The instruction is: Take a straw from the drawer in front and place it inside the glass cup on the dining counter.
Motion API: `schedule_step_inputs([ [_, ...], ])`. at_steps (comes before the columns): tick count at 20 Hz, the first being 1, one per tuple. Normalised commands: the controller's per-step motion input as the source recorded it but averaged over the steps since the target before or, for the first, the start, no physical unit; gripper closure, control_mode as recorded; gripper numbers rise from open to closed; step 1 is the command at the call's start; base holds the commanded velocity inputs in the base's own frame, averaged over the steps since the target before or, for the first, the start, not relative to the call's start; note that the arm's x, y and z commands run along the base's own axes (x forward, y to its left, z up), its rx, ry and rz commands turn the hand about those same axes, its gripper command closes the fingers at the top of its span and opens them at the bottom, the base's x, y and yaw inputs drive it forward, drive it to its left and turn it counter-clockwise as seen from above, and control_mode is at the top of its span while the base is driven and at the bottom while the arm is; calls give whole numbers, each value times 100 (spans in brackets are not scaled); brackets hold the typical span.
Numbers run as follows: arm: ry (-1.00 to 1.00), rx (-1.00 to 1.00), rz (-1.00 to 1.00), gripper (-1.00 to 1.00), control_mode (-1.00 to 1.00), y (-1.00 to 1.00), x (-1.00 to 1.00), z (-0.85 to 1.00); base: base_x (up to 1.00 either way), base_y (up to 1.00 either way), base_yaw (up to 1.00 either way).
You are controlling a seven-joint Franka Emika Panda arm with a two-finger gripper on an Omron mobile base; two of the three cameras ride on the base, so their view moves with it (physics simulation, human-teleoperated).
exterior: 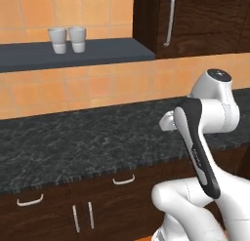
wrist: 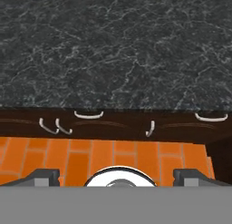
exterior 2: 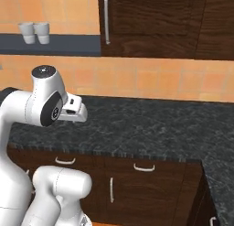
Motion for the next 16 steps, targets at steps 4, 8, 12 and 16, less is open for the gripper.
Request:
schedule_step_inputs([
  [4,0,0,0,-100,100,0,0,0,0,24,-31],
  [8,0,0,0,-100,100,0,0,0,0,21,-34],
  [12,0,0,0,-100,100,0,0,0,0,38,-37],
  [16,0,0,0,-100,100,0,0,0,0,41,-38],
])
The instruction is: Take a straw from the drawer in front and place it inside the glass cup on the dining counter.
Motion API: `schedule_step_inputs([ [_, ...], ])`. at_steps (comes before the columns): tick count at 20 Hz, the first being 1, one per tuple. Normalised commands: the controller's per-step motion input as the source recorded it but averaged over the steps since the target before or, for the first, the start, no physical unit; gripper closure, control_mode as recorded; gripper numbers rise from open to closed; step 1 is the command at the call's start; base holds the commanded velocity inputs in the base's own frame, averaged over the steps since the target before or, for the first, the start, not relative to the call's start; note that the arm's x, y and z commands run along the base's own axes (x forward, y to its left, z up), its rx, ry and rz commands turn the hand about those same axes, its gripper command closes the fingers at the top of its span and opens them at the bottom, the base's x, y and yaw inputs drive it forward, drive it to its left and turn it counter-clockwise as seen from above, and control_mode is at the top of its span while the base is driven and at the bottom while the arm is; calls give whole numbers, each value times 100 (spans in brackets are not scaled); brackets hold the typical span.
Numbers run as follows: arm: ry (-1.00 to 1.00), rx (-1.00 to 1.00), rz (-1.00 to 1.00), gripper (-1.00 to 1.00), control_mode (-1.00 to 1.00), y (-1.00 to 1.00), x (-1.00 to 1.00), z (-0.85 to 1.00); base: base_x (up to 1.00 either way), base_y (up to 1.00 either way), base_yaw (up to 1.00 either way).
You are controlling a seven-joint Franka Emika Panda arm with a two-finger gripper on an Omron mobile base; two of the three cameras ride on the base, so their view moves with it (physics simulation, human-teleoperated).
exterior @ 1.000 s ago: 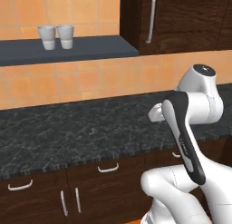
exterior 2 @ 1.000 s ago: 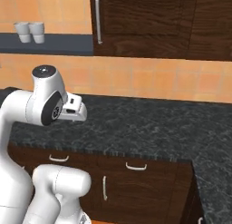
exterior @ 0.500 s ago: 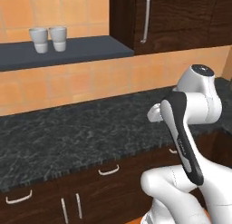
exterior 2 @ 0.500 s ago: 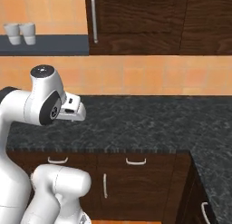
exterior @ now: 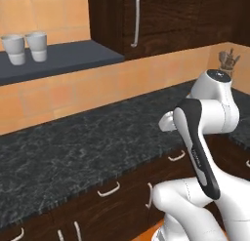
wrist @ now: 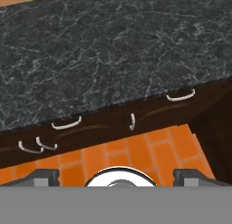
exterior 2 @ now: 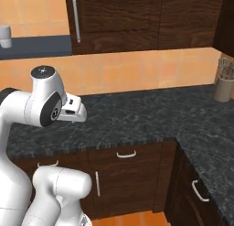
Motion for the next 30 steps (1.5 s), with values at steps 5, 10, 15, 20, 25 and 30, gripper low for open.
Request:
schedule_step_inputs([
  [5,0,0,0,-100,100,0,0,0,4,44,-36],
  [10,0,0,0,-100,100,0,0,0,24,58,-32],
  [15,-7,1,-23,-100,-100,9,1,0,11,24,-13],
  [20,-9,19,-39,-100,-100,-66,-43,-12,0,0,0],
  [25,-12,28,-26,-100,-100,-91,-36,-55,0,0,0],
  [30,-16,21,-9,-100,-100,-66,-27,-61,0,0,0],
])
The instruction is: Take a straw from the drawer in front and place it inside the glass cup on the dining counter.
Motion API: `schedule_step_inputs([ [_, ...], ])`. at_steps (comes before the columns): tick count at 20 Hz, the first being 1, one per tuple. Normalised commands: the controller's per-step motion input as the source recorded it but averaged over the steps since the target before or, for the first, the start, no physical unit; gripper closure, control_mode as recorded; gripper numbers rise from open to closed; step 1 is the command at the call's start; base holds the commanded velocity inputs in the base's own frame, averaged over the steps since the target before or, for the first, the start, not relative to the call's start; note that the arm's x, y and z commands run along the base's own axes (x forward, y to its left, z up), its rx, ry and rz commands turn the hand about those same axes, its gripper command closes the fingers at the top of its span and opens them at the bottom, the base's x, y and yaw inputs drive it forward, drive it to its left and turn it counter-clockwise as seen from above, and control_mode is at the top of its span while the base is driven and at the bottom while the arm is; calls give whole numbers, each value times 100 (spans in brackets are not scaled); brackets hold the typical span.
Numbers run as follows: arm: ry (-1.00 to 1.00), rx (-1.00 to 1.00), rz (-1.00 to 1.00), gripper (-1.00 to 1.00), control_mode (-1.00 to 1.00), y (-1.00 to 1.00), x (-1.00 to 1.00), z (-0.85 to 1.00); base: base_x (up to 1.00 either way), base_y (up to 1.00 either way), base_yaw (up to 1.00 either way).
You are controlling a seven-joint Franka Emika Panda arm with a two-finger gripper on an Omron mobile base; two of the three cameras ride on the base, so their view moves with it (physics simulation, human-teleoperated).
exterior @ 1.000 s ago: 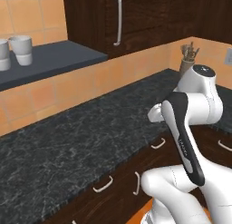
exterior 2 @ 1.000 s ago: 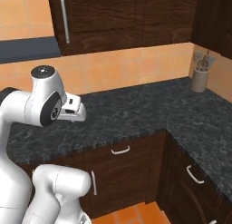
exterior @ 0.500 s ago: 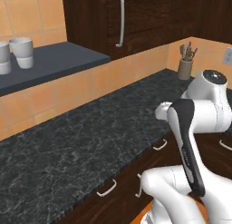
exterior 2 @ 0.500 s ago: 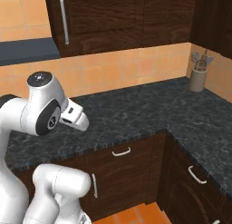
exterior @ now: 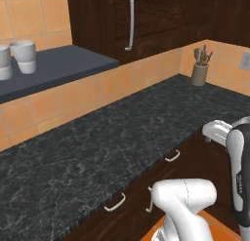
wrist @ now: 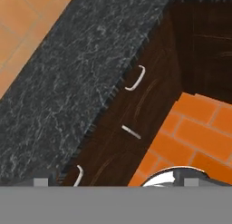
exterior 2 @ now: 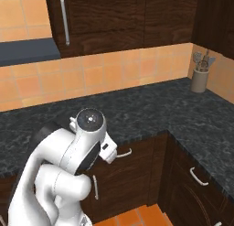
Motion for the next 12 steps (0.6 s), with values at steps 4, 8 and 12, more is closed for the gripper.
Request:
schedule_step_inputs([
  [4,-5,18,-6,-100,-100,-45,-14,-63,0,0,0],
  [8,0,15,-4,-100,-100,-19,0,-83,0,0,0],
  [12,-4,20,-1,-100,-100,-27,4,-75,0,0,0],
])
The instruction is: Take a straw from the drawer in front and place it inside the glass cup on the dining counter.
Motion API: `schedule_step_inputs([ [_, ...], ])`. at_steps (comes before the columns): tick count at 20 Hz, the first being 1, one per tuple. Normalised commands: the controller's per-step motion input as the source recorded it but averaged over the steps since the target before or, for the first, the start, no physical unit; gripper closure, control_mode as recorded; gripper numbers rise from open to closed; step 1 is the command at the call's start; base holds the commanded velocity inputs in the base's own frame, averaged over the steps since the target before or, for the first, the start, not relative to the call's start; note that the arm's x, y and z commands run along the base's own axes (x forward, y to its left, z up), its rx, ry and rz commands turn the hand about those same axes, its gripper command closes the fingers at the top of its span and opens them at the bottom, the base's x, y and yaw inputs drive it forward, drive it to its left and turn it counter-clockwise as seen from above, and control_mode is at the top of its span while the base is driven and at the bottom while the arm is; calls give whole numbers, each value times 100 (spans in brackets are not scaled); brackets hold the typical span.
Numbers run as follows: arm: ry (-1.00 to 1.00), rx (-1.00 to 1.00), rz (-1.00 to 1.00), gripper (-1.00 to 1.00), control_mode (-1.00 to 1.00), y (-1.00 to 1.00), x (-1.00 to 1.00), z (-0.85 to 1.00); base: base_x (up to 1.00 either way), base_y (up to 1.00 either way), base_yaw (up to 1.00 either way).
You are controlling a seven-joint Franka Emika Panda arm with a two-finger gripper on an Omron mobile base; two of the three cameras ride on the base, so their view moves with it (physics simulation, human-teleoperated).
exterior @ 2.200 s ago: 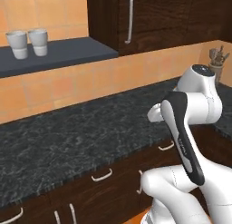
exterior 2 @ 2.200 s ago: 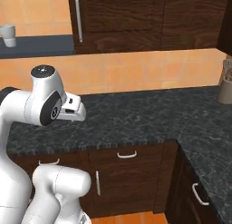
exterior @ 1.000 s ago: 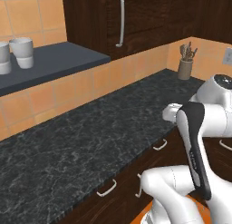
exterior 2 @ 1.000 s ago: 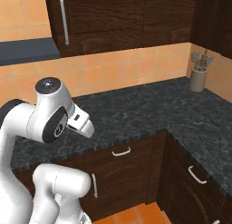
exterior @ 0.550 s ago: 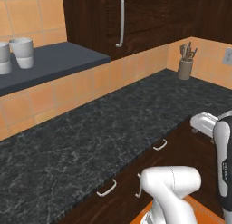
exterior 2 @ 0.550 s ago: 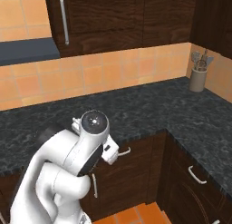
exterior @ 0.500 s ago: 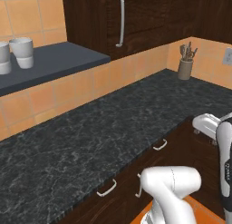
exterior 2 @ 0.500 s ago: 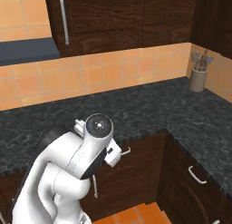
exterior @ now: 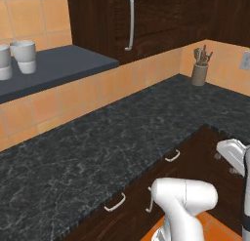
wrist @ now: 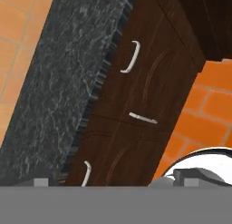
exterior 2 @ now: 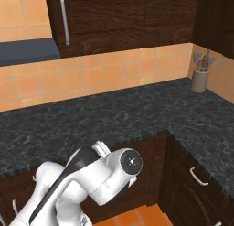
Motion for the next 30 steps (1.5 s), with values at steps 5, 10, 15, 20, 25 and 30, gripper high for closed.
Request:
schedule_step_inputs([
  [5,-6,17,0,-100,-100,-28,21,-71,0,0,0],
  [10,-11,18,0,-100,-100,-18,50,-35,0,0,0],
  [15,-7,17,0,-100,-100,-14,66,-28,0,0,0],
  [20,0,14,0,-100,-100,-19,60,-33,0,0,0],
  [25,3,8,1,-100,-100,-24,34,-28,0,0,0],
  [30,0,2,1,-100,-100,-9,22,-28,0,0,0],
])
